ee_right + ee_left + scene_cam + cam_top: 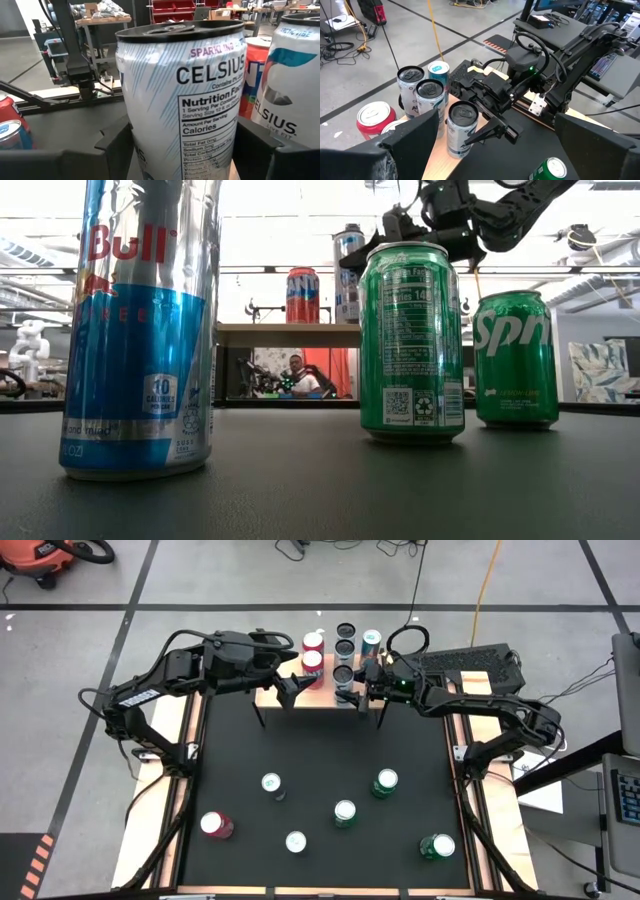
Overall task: Place canned beverage on shelf
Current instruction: Put the white soda can on the shelf aligned with the other white soda can
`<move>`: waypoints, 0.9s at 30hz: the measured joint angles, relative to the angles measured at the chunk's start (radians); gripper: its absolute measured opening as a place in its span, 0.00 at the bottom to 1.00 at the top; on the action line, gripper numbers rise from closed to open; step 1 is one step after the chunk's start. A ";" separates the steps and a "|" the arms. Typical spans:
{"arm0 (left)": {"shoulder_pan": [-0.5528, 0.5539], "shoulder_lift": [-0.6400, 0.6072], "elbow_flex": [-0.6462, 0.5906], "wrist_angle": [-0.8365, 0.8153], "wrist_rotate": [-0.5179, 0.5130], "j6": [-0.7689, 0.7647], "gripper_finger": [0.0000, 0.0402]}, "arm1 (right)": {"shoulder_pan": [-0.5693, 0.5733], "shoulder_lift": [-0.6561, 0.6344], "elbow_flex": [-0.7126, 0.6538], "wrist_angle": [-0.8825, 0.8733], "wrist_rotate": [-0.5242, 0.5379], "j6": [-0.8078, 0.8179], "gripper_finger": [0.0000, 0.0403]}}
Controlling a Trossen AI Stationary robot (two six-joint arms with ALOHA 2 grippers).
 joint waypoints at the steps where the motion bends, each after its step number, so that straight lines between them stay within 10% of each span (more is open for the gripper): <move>1: 0.000 0.000 0.000 0.000 0.000 0.000 0.99 | 0.000 0.004 0.000 0.008 -0.001 0.005 0.62; 27: 0.000 0.000 0.001 0.000 0.005 -0.002 0.99 | -0.025 0.000 0.000 0.007 -0.004 0.030 0.74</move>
